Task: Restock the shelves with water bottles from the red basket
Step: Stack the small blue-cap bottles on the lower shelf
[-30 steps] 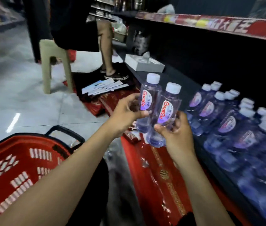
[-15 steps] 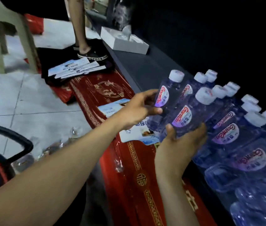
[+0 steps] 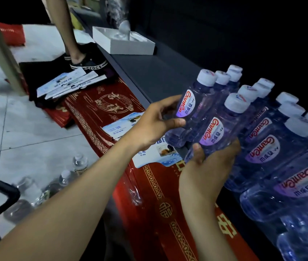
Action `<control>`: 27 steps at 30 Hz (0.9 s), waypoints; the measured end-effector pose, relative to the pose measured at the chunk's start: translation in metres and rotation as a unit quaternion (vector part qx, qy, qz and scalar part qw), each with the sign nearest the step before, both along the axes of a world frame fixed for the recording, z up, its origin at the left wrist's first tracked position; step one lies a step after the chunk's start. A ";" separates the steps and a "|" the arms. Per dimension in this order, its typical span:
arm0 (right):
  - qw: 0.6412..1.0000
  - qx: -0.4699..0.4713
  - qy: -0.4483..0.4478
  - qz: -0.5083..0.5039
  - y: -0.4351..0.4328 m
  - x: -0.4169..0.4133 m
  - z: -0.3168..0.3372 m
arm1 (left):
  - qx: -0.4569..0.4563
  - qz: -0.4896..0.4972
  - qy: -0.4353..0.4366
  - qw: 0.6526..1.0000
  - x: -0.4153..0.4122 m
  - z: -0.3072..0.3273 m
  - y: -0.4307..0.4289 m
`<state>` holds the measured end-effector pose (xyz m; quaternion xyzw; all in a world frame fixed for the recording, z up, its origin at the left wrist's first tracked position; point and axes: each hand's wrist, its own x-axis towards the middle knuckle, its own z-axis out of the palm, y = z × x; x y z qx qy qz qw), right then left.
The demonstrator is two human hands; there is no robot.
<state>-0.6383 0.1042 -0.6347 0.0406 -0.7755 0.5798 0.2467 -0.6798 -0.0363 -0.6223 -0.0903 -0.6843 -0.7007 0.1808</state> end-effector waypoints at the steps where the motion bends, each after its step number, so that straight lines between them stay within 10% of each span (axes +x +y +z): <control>1: 1.000 0.002 0.002 -0.003 0.000 -0.001 0.000 | -0.004 -0.002 0.001 1.000 -0.001 -0.001 0.000; 27: 0.998 0.034 -0.040 -0.023 0.003 -0.047 -0.018 | -0.063 0.053 -0.024 0.996 -0.025 -0.018 0.026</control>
